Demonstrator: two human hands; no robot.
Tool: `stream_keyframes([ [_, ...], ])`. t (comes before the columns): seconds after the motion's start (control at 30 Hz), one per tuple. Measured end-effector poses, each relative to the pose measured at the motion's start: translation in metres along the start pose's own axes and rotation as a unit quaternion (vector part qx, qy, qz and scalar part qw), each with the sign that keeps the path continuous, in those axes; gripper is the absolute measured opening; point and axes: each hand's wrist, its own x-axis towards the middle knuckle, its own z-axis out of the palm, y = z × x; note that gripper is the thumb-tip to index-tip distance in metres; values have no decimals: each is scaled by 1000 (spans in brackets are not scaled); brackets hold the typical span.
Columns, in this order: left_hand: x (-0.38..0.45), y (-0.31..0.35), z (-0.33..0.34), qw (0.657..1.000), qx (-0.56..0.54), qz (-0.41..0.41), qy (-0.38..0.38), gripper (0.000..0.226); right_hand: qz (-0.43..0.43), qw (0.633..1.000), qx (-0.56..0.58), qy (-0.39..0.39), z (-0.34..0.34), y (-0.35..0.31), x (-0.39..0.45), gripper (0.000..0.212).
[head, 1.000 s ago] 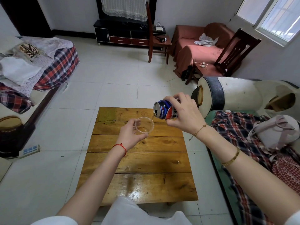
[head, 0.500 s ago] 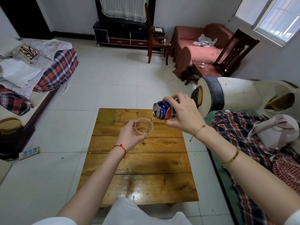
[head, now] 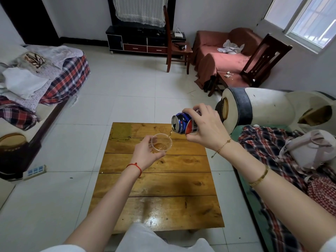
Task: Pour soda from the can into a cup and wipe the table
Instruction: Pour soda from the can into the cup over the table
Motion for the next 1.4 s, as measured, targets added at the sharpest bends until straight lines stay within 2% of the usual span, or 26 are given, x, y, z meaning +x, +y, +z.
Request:
stream_keyframes([
  [1.4,3,3,5,1000,15,7,5,67,-3,1000,-13,-3,0,5,4,68],
])
